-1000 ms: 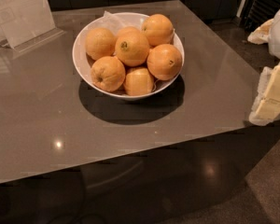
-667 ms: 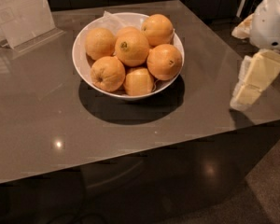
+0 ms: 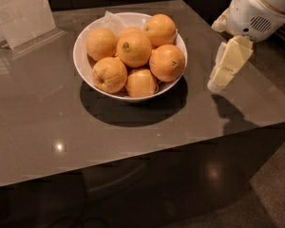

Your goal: Pick orange from white bowl

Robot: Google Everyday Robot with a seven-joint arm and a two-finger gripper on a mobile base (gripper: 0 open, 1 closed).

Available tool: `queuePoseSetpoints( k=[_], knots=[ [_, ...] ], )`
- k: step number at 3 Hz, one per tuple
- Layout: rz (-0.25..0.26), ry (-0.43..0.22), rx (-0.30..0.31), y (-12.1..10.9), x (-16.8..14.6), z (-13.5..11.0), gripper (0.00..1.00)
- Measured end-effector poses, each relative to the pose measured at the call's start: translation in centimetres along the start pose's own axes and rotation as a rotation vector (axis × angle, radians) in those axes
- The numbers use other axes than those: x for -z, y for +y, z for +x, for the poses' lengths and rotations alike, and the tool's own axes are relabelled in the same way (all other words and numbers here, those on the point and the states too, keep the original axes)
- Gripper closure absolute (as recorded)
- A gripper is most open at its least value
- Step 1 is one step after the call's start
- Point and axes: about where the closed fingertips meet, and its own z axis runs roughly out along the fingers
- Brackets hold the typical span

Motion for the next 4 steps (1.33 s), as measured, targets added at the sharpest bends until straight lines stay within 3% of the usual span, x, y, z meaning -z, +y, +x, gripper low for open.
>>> queuePoseSetpoints(
  k=[2, 3, 4],
  knots=[
    [-0.081, -0.081, 0.047, -0.4, -4.3, -3.1, 0.0],
    [-0.082, -0.082, 0.048, -0.5, -4.4, -3.2, 0.18],
    [-0.082, -0.082, 0.048, -0.5, -4.4, -3.2, 0.18]
  ],
)
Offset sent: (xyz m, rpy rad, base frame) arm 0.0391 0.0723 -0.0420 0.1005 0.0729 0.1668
